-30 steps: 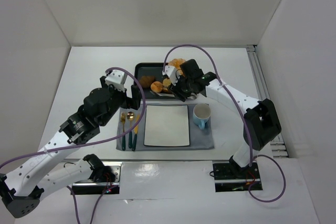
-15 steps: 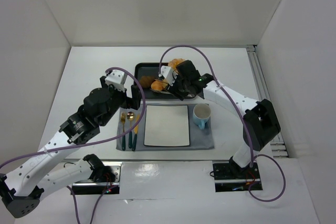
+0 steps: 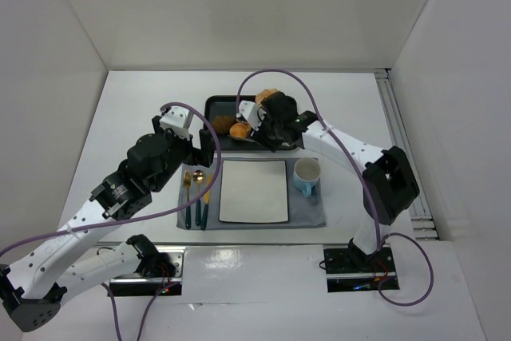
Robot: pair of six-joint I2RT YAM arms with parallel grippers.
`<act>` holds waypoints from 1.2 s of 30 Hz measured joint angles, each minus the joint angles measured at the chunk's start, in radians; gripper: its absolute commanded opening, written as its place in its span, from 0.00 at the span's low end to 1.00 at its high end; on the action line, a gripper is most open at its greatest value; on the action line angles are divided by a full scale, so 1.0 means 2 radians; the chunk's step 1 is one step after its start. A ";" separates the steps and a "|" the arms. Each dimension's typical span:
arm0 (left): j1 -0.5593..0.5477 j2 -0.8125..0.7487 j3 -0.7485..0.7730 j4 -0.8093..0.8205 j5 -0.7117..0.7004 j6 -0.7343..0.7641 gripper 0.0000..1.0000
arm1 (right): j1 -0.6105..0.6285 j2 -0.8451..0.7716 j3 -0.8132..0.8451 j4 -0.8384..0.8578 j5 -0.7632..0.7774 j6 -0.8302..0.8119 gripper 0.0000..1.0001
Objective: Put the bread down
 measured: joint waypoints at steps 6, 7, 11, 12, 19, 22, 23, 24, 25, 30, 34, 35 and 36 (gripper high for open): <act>0.000 0.000 0.000 0.000 0.000 0.000 1.00 | 0.006 0.024 0.022 -0.007 0.014 0.000 0.58; 0.000 0.000 0.000 0.000 0.000 0.000 1.00 | 0.008 0.029 0.028 -0.010 0.018 -0.002 0.58; 0.000 -0.005 0.000 0.000 0.000 0.000 1.00 | 0.014 0.047 0.050 -0.022 0.033 -0.004 0.59; 0.000 -0.006 0.000 0.000 0.000 0.000 1.00 | 0.016 0.051 0.054 -0.026 0.037 -0.004 0.59; 0.000 -0.008 0.000 0.000 0.000 0.000 1.00 | 0.020 0.082 0.097 -0.056 0.056 -0.003 0.57; 0.000 -0.010 0.000 0.000 0.000 0.000 1.00 | 0.020 0.085 0.101 -0.070 0.057 -0.002 0.51; 0.000 -0.011 0.000 0.000 0.000 0.000 1.00 | 0.020 0.085 0.101 -0.077 0.057 -0.001 0.47; 0.000 -0.011 0.000 0.000 0.000 0.000 1.00 | 0.020 0.085 0.101 -0.080 0.057 0.000 0.44; 0.000 -0.012 0.000 0.000 0.000 0.000 1.00 | 0.020 0.085 0.101 -0.083 0.057 0.001 0.41; 0.000 -0.012 0.000 0.000 0.000 0.000 1.00 | 0.020 0.084 0.101 -0.091 0.057 0.008 0.27; 0.000 -0.012 0.000 0.000 0.000 0.000 1.00 | 0.020 0.083 0.101 -0.093 0.054 0.012 0.26; 0.000 -0.012 0.000 0.000 0.000 0.000 1.00 | 0.020 0.082 0.101 -0.093 0.053 0.013 0.25; 0.000 -0.012 0.000 0.000 0.000 0.000 1.00 | 0.020 0.080 0.100 -0.093 0.051 0.014 0.25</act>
